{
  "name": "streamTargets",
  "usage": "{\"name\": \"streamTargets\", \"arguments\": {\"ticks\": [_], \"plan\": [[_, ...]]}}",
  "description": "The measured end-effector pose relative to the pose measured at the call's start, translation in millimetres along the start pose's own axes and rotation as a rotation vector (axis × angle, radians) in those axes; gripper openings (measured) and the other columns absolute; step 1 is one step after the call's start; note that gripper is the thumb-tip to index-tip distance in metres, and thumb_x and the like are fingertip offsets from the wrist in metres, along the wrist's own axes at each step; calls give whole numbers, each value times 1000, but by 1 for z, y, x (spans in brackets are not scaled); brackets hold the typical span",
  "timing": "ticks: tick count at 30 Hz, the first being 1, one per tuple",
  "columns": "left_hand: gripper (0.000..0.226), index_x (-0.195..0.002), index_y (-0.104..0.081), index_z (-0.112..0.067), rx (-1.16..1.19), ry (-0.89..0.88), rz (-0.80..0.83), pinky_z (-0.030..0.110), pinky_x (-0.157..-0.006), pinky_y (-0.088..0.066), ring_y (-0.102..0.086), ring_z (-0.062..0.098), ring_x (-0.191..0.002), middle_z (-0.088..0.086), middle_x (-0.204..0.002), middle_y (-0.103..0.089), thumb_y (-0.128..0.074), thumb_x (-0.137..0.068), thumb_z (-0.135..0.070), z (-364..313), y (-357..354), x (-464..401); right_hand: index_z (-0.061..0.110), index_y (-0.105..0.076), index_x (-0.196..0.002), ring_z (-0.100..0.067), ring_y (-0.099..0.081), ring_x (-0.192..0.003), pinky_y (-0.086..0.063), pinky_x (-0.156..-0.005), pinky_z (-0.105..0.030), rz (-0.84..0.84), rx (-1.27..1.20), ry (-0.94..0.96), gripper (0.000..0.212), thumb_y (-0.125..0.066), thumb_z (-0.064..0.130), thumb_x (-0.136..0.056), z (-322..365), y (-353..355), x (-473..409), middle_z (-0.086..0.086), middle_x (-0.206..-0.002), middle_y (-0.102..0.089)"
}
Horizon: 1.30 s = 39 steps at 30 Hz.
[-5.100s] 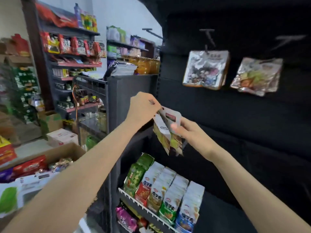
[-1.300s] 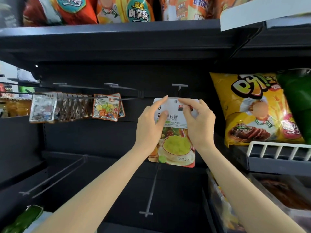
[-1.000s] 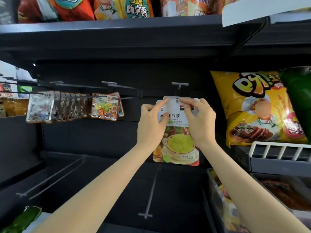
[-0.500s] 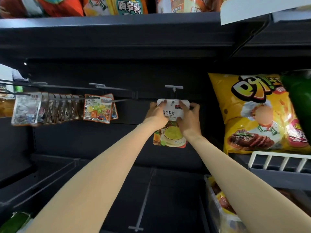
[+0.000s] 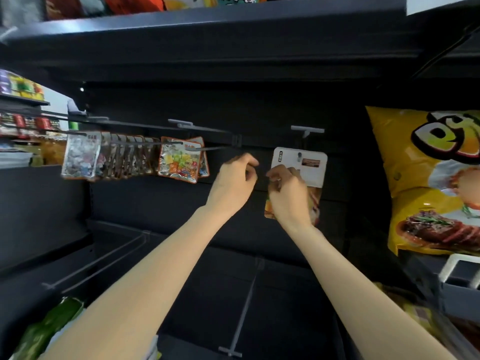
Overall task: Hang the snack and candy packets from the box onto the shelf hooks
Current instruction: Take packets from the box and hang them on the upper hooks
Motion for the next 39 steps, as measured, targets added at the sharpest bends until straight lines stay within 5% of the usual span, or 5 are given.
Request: {"name": "streamTargets", "arguments": {"ticks": [9, 18, 28, 32, 39], "plan": [[14, -104, -62, -20, -317, 197, -106, 42, -69, -53, -59, 14, -77, -8, -85, -61, -54, -92, -21, 136, 159, 118, 16, -62, -102, -12, -56, -88, -48, -77, -30, 307, -262, 155, 17, -49, 10, -93, 153, -129, 69, 1, -98, -60], [9, -89, -59, -30, -439, 705, -46, 40, -76, -53, -62, 23, -81, -4, -81, -66, -54, -89, -22, 350, 339, 270, 15, -62, -106, -19, -55, -97, -48, -83, -37, 757, -320, 170, 23, -43, 14, -94, 337, -354, 193, -4, -106, -58], [16, -97, -60, -11, -664, 1065, 91, 34, -69, -42, -58, 31, -95, 13, -101, -66, -46, -92, -18, 521, 466, 401, 7, -66, -105, -31, -59, -102, -50, -82, -40, 1215, -270, 271, 25, -45, 10, -92, 464, -584, 312, -12, -110, -65], [34, -125, -50, -9, -695, 1226, 278, 41, -87, -46, -51, 32, -112, 15, -123, -54, -51, -92, -19, 592, 487, 439, 8, -59, -108, -34, -59, -98, -43, -70, -33, 1398, -222, 309, 22, -47, 10, -89, 480, -668, 345, -16, -110, -63], [63, -147, -28, -14, -793, 1375, 526, 47, -113, -26, -25, 25, -140, 9, -153, -26, -55, -92, -30, 644, 515, 490, 13, -17, -151, -27, -40, -133, -35, -103, -32, 1769, -218, 426, 71, -57, 24, -94, 511, -731, 392, -9, -153, -30]]}}
Point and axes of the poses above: each hand's wrist, its own x-axis away from the middle knuckle, its own y-axis out of the back of the hand, z = x × y, the point moved 3 cm from there along -x, towards the middle knuckle
